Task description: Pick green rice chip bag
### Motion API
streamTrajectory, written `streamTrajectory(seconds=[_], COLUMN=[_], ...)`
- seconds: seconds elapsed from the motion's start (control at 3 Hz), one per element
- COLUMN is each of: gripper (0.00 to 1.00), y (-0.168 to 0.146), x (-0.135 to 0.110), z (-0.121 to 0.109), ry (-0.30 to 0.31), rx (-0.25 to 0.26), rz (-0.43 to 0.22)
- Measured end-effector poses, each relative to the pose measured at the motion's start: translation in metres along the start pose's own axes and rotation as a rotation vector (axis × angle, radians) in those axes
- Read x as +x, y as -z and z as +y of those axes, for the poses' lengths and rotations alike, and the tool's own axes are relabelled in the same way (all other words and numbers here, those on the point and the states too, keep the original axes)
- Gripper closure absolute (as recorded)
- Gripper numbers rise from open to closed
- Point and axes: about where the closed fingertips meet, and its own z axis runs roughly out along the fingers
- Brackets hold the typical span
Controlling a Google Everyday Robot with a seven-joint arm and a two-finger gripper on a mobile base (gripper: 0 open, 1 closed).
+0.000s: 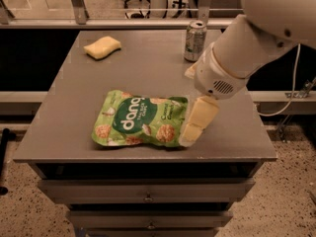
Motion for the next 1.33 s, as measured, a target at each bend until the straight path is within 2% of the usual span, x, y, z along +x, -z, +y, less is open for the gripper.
streamTrajectory(seconds=[0.33, 0.67, 1.33], gripper=[0.00, 0.12, 0.59], y=[-0.029, -0.055, -0.086], x=[-0.032, -0.056, -0.073], z=[0.012, 0.025, 0.036], ry=[-0.001, -0.005, -0.015], rx=[-0.042, -0.078, -0.104], rz=[-0.083, -0.149, -0.212])
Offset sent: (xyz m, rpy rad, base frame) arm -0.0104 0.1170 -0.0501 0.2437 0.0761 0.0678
